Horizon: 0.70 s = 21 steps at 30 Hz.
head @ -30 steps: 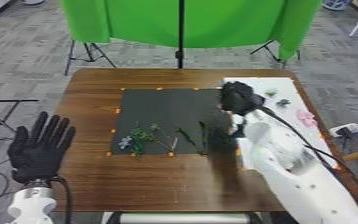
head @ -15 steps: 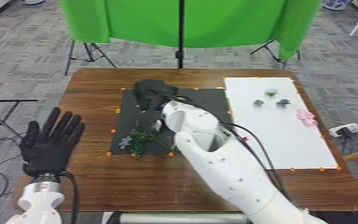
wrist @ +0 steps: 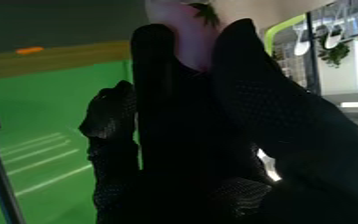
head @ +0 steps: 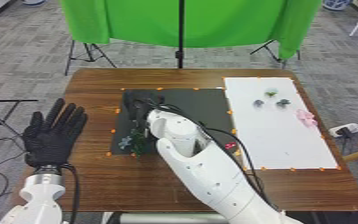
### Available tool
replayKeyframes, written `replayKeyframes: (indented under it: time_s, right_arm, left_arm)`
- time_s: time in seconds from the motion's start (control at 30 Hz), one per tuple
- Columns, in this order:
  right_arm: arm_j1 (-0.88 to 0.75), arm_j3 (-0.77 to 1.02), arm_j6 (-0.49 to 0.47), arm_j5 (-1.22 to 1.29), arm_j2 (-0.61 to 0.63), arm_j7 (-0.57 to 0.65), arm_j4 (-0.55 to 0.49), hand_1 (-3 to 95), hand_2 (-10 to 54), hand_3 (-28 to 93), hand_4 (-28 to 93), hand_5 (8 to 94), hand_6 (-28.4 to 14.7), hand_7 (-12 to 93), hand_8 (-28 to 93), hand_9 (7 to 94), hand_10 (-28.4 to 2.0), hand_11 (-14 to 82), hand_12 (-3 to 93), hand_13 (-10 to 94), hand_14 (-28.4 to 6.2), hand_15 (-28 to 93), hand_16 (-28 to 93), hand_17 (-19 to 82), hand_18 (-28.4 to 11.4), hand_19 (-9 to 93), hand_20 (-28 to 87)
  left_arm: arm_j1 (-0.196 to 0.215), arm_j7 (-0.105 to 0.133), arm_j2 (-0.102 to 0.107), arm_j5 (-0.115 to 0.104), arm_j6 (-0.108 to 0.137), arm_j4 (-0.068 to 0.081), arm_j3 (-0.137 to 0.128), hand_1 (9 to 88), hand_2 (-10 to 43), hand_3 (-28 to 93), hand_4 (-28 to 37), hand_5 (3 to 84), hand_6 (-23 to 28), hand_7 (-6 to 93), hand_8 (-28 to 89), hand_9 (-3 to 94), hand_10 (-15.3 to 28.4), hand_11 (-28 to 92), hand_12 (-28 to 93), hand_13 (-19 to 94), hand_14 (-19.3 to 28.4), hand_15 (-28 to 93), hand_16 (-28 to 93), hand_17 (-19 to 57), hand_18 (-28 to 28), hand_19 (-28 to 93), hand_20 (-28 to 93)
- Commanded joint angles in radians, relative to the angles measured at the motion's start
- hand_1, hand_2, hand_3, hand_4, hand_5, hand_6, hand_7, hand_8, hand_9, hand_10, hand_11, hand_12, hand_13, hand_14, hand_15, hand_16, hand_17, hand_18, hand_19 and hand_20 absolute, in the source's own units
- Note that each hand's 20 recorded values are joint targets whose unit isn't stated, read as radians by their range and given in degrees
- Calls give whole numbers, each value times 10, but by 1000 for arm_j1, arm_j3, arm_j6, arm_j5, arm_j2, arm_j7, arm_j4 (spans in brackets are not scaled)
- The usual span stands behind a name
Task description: Arrange flowers
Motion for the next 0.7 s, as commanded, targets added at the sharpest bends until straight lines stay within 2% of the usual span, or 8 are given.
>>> replayKeyframes:
  time_s: [0.03, 0.27, 0.4, 0.47, 0.53, 0.57, 0.67, 0.7]
  right_arm:
    - [-7, 5, -18, 8, 11, 43, 3, 565, -95, 763, -283, 574, -3, 357, -237, 547, -145, 305, 157, 533, -49, 494, 284, 340, -163, 849, 478]
    - [-14, -6, -19, 33, 35, 62, -34, 548, -95, 785, -283, 561, -3, 315, -221, 538, -148, 261, 148, 522, -63, 508, 270, 332, -176, 854, 481]
    - [-23, 9, -53, 84, 60, 97, -82, 523, -95, 807, -283, 552, -6, 293, -209, 525, -152, 230, 144, 512, -80, 527, 251, 327, -187, 863, 481]
    - [-42, 28, -57, 133, 96, 130, -145, 499, -95, 836, -283, 539, -13, 271, -194, 513, -158, 216, 145, 502, -94, 548, 221, 321, -194, 870, 478]
    - [-81, 66, -31, 178, 137, 164, -220, 482, -95, 862, -283, 524, -19, 254, -184, 494, -164, 197, 146, 485, -112, 576, 165, 310, -204, 877, 475]
    - [-106, 92, -26, 198, 152, 186, -262, 476, -95, 866, -283, 516, -22, 248, -183, 486, -168, 191, 145, 471, -123, 582, 153, 300, -212, 880, 476]
    - [-179, 163, -10, 248, 242, 245, -394, 471, -95, 862, -283, 511, -27, 234, -177, 459, -175, 172, 141, 438, -135, 505, 112, 288, -222, 868, 467]
    - [-202, 189, 3, 248, 280, 258, -430, 471, -95, 860, -283, 510, -31, 226, -173, 451, -177, 166, 140, 427, -134, 479, 105, 284, -224, 862, 461]
  left_arm:
    - [5, -8, -11, -1, -18, 11, 4, 275, 151, 760, -283, 471, 127, 120, -132, 405, 210, 203, 63, 328, 179, 372, -107, -49, 138, 262, 143]
    - [21, -16, -22, -4, -12, 7, -12, 274, 152, 760, -283, 470, 126, 126, -135, 402, 209, 208, 57, 323, 180, 374, -108, -50, 139, 264, 144]
    - [30, -31, -40, -3, -11, 6, -19, 273, 152, 761, -283, 460, 119, 123, -132, 397, 198, 206, 57, 318, 179, 367, -107, -56, 141, 273, 145]
    - [41, -40, -54, 0, -10, 4, -28, 272, 152, 762, -283, 454, 117, 125, -129, 391, 190, 205, 60, 313, 176, 357, -102, -58, 141, 276, 144]
    - [55, -46, -56, 4, -6, -2, -35, 271, 152, 763, -283, 449, 114, 125, -127, 383, 181, 201, 61, 304, 172, 343, -99, -61, 141, 278, 142]
    - [64, -38, -51, 6, -1, -8, -37, 270, 152, 763, -283, 447, 112, 123, -124, 380, 178, 196, 65, 300, 170, 333, -88, -63, 141, 281, 139]
    - [64, -47, -65, 35, -1, -9, -41, 268, 152, 765, -283, 440, 106, 124, -116, 370, 168, 186, 76, 290, 167, 312, -64, -71, 142, 290, 132]
    - [62, -42, -66, 34, -3, -9, -39, 267, 152, 765, -283, 437, 103, 123, -116, 367, 166, 184, 76, 287, 163, 310, -64, -71, 142, 291, 131]
